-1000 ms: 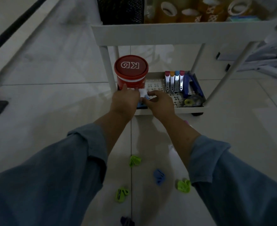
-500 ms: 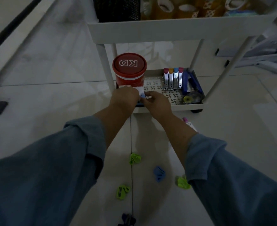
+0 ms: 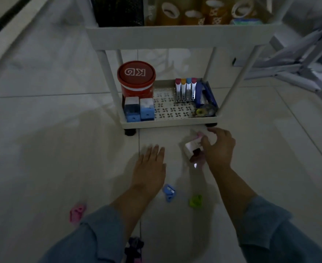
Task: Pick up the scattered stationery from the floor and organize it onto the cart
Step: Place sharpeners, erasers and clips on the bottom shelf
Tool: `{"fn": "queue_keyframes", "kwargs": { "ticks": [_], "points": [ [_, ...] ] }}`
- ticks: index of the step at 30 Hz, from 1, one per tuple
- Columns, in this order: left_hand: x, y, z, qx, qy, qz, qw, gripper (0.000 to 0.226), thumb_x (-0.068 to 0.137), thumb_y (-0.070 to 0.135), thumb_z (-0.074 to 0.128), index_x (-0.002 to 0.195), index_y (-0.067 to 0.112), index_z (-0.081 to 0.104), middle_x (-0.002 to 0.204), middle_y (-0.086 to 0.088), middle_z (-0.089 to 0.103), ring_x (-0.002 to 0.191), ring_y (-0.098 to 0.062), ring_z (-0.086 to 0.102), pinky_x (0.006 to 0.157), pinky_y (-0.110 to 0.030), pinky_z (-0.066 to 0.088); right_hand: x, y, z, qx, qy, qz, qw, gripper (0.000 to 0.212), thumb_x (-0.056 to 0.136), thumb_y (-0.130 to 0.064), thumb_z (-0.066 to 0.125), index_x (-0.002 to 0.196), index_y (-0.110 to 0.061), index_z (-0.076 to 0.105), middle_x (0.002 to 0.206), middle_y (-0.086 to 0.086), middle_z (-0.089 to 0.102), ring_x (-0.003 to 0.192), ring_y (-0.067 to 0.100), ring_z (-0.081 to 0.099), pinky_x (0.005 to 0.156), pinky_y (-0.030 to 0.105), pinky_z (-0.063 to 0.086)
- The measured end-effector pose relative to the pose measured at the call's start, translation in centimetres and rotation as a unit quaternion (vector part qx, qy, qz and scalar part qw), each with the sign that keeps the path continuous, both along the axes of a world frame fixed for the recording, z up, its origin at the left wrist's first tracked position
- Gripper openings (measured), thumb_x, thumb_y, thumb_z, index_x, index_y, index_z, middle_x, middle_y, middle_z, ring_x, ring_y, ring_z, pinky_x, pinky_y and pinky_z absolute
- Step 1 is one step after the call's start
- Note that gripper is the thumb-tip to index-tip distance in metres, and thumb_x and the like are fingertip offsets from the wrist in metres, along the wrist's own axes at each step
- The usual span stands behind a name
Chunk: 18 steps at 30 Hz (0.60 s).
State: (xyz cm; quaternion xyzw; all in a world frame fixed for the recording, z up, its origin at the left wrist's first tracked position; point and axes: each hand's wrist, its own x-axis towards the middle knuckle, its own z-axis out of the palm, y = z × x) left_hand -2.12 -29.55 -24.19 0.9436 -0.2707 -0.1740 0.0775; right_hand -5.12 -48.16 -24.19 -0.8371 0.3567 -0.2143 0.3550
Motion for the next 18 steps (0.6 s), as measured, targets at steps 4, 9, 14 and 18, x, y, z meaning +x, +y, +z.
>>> {"fn": "queue_keyframes", "kwargs": {
  "ticks": [4, 9, 14, 18],
  "points": [
    [-0.8, -0.7, -0.2, -0.009, 0.027, 0.005, 1.0, 0.053, 0.102, 0.03, 0.02, 0.15, 0.018, 0.0, 0.159, -0.001, -0.006, 0.147, -0.017, -0.007, 0.118, -0.032, -0.001, -1.7, -0.5, -1.3, 0.012, 0.122, 0.092, 0.988, 0.071, 0.073, -0.043, 0.07, 0.134, -0.017, 0.046, 0.138, 0.009, 0.043, 0.127, 0.029, 0.034, 0.1, 0.032, 0.03],
    [-0.3, -0.9, 0.6, -0.036, 0.03, -0.003, 0.999, 0.052, 0.102, 0.032, 0.019, 0.15, 0.02, 0.004, 0.159, 0.001, -0.002, 0.147, -0.015, -0.004, 0.118, -0.029, 0.0, -1.7, 0.0, -2.2, -0.064, 0.165, 0.236, 0.955, 0.085, 0.065, -0.06, 0.057, 0.14, -0.025, 0.039, 0.153, 0.005, 0.026, 0.139, 0.028, 0.023, 0.112, 0.04, 0.022],
    [0.4, -0.4, 1.3, -0.061, -0.024, 0.0, 0.998, 0.052, 0.102, 0.03, 0.022, 0.15, 0.019, 0.004, 0.159, -0.001, -0.003, 0.147, -0.017, -0.005, 0.118, -0.03, 0.001, -1.2, -0.2, -2.4, -0.058, 0.196, 0.235, 0.95, 0.066, 0.075, -0.031, 0.07, 0.134, -0.029, 0.042, 0.145, 0.012, 0.032, 0.131, 0.033, 0.029, 0.101, 0.036, 0.031],
    [2.7, -0.1, 2.6, -0.09, -0.096, 0.007, 0.991, 0.055, 0.101, 0.029, 0.025, 0.15, 0.018, 0.004, 0.159, -0.004, -0.004, 0.147, -0.019, -0.004, 0.118, -0.03, 0.0, -0.8, 0.5, -0.6, -0.032, 0.069, 0.212, 0.974, 0.065, 0.067, -0.038, 0.075, 0.127, -0.026, 0.052, 0.123, 0.009, 0.051, 0.114, 0.026, 0.043, 0.086, 0.023, 0.023]
  ]
}}
